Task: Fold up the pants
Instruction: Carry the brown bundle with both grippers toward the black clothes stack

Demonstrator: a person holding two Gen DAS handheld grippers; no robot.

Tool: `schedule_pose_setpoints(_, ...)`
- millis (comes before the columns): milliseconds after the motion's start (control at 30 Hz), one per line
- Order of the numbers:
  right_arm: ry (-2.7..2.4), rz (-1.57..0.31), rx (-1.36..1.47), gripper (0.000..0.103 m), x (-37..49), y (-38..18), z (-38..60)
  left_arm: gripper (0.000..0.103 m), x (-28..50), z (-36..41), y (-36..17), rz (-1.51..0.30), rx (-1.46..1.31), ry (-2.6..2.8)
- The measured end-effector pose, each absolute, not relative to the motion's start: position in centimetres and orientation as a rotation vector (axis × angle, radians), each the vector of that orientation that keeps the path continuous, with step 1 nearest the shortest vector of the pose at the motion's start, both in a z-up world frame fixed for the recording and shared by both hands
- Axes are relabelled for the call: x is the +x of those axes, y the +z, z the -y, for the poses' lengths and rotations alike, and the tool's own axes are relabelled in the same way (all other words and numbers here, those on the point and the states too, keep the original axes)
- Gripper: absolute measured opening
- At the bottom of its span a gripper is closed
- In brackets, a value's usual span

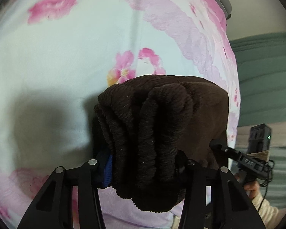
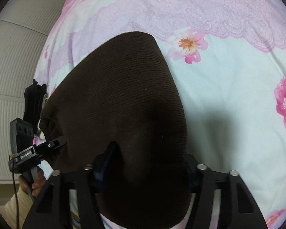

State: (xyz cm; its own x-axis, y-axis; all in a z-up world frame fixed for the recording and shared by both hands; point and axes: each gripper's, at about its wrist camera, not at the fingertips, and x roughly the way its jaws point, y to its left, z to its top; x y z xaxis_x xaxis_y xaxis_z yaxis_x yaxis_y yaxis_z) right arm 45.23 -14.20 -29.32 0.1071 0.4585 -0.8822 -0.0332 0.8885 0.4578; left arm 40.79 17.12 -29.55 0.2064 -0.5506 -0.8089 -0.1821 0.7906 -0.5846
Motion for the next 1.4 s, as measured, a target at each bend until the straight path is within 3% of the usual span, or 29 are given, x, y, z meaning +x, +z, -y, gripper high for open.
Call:
schedule_pose_setpoints(100, 0.358, -1.394, 0.336, 0.043, 44.7, -28.0, 13.7, 0.045, 40.4, -16.7, -28.1, -1.339, -0.615, -0.263)
schedule_pose_setpoints(300, 0.360, -1.304, 0.277, 0.037, 43.2, -24.3, 12.3, 0.044, 39.4, -17.0, -25.0, -1.272, -0.585, -0.265)
schedule_pose_setpoints(833, 0.366, -1.049, 0.253, 0.036, 34.1, -11.0, 11.7, 0.044, 31.6, -17.6, -11.6, -1.078, -0.455, -0.339)
schedule_pose_setpoints(1400, 0.448, -0.891, 0.270, 0.036, 21.7, -4.2, 10.1, 0.044, 18.0, -17.1, -3.2, -0.959, -0.320, -0.266)
